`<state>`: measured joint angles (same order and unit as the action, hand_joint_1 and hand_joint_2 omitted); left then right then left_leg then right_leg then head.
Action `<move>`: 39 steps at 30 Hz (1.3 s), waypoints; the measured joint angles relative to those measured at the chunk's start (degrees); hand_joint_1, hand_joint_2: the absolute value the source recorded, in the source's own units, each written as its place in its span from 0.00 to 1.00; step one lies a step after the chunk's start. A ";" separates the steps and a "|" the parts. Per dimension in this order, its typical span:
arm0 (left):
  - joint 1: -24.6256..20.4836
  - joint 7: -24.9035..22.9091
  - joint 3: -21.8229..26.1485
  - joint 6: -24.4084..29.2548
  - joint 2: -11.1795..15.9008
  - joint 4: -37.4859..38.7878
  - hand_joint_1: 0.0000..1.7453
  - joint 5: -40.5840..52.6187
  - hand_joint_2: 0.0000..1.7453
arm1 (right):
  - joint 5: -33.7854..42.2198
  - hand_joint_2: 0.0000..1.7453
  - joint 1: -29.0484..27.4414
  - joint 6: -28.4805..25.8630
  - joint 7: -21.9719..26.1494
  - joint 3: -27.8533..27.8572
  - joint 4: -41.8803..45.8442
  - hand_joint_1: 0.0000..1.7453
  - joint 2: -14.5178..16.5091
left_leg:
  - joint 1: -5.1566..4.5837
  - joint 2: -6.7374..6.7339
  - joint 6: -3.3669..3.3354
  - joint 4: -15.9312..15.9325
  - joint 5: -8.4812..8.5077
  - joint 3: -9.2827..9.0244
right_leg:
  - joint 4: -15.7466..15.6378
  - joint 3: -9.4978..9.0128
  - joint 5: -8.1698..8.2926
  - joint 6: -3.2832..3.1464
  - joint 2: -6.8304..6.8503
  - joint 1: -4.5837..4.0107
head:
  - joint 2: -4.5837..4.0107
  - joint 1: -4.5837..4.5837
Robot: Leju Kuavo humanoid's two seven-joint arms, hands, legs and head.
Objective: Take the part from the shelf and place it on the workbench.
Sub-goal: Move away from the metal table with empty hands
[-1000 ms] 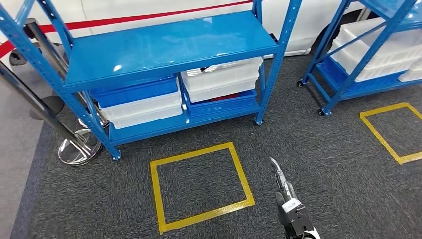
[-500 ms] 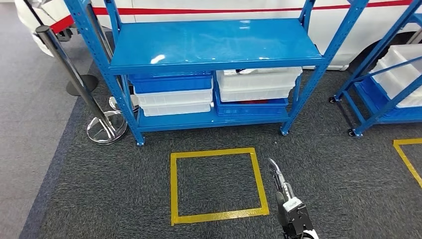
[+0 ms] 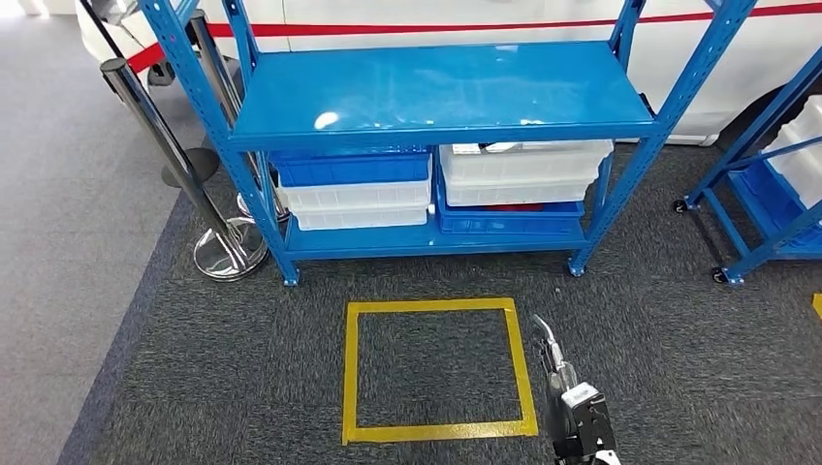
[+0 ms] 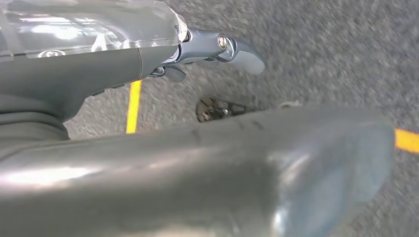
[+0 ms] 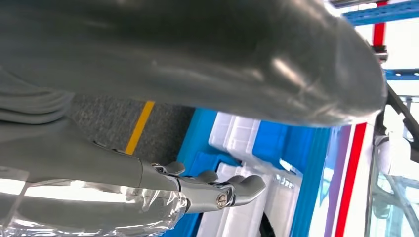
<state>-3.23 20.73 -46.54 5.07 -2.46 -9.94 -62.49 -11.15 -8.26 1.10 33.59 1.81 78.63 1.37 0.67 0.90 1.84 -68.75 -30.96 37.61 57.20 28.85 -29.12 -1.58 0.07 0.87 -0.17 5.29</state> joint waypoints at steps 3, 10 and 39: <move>0.16 -0.17 -0.02 -0.13 0.03 0.00 0.00 0.10 0.00 | 0.09 0.00 -0.29 0.10 0.02 0.00 -0.25 0.00 0.08 | 0.05 -0.40 0.28 -6.36 0.20 5.44 | 0.01 -1.91 -1.69 0.10 0.31 -0.12 | 0.00 0.00; 0.58 -0.47 -0.12 -0.15 0.48 0.09 0.00 0.24 0.00 | 0.21 0.00 -0.48 0.06 0.20 0.02 -0.45 0.00 0.43 | -0.90 -1.27 -2.08 8.38 8.07 0.26 | -0.76 -6.18 -5.78 1.85 0.57 -0.19 | 0.01 0.02; 0.28 -1.71 -2.43 0.71 0.51 0.18 0.00 1.33 0.00 | 1.16 0.00 -1.30 1.26 2.11 -0.89 0.56 0.00 0.54 | -1.04 -0.62 -2.25 8.10 3.63 -3.51 | 3.02 2.92 0.72 0.55 -0.37 -1.03 | 0.00 0.01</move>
<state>-2.95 19.02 -48.96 5.78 -1.96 -9.76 -61.16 -9.99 -9.56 2.36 35.70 0.92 79.19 1.90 -0.38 0.28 -0.41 -60.64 -27.32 34.09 60.22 31.77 -28.40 -1.03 -0.31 -0.16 -0.17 5.30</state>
